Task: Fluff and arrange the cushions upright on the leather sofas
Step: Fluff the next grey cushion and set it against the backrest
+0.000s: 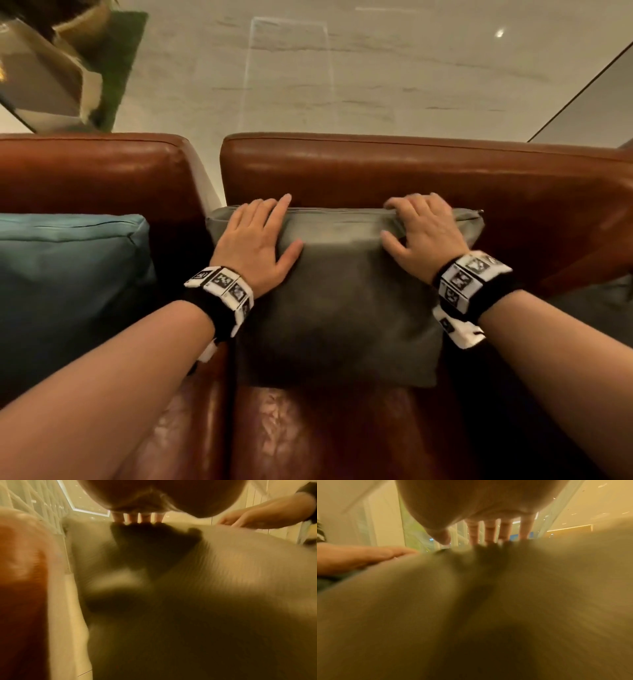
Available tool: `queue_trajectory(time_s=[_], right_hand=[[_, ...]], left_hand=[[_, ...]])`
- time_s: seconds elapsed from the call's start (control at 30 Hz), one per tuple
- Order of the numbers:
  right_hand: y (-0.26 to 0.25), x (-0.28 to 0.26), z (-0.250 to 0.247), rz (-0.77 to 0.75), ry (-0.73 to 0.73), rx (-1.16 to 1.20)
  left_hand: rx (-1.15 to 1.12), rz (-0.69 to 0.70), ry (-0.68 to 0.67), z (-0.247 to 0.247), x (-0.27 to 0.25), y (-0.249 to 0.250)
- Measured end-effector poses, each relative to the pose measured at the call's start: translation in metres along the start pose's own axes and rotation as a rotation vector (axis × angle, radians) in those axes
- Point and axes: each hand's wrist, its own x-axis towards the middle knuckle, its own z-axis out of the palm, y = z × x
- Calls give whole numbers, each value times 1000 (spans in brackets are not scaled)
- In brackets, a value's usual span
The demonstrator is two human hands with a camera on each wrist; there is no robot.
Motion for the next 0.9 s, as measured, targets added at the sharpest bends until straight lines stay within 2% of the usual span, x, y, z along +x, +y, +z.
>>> queue_trajectory(time_s=[0.07,0.13,0.17,0.27,0.33,0.43,0.57,0.63,0.73,0.83,0.9], right_hand=[[-22,20,0,-36,-118,155],[-36,33,5,-27,-218,150],[-39,37,7,-7,-214,146],[-41,38,6,34,-116,187],[-43,34,6,-2,-82,173],[-28,25,8,-44,-51,103],[36,7,3,85,-72,-101],[52,1,1,95,-62,-72],[48,2,4,54,27,-23],[54,-3,6,100,92,8],[76,-15,9,288,232,143]], left_hand=[[-22,-38,-1,-6,15,18],[-36,-76,-5,-8,30,31],[-43,-88,-13,-9,38,33],[-49,-77,-116,-14,52,30],[-53,-49,-170,-17,55,28],[-62,-34,-129,-16,48,19],[59,-16,-44,-4,23,-22],[118,3,-21,-4,12,-43],[92,38,-39,-6,16,-60],[-66,-43,5,-12,30,-59],[-274,-209,127,-14,24,-56]])
